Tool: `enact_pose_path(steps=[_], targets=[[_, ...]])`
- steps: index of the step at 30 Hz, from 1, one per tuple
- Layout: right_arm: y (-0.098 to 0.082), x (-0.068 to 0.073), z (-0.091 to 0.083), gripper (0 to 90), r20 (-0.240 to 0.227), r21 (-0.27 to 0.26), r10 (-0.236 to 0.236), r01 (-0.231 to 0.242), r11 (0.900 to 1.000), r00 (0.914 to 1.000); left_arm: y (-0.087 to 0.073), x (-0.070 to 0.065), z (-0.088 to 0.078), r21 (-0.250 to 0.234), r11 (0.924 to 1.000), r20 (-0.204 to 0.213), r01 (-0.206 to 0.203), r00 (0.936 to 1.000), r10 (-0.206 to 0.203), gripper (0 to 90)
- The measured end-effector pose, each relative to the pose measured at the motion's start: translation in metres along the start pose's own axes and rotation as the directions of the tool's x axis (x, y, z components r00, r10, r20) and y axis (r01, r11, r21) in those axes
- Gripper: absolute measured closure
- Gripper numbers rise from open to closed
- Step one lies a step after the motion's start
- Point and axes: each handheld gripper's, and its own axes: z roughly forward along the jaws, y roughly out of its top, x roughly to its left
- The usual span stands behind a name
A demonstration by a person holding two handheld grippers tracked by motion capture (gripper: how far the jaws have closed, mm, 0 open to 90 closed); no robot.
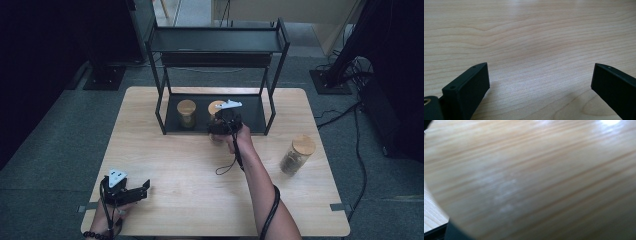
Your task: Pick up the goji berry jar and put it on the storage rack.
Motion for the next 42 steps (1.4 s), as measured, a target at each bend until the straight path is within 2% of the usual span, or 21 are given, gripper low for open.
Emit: enact_pose_path(steps=[14,34,42], targets=[[0.009,-0.001,0.009,25.0,0.003,0.008,-0.002,0.002,1.000,1.0000,0.000,0.000,0.000,-0.001,1.0000,0.000,-0.001,1.0000,0.001,2.1],[0.021,-0.013,0.024,25.0,0.013,0.010,0.029,-0.029,1.000,0.9995,0.000,0.000,0.000,-0.001,1.0000,-0.001,0.003,1.0000,-0.003,2.1],[0.026,-0.016,0.030,24.9,0.019,0.015,0.020,-0.020,1.000,0.9996,0.000,0.000,0.000,0.002,1.0000,-0.009,0.004,1.0000,-0.004,2.1]])
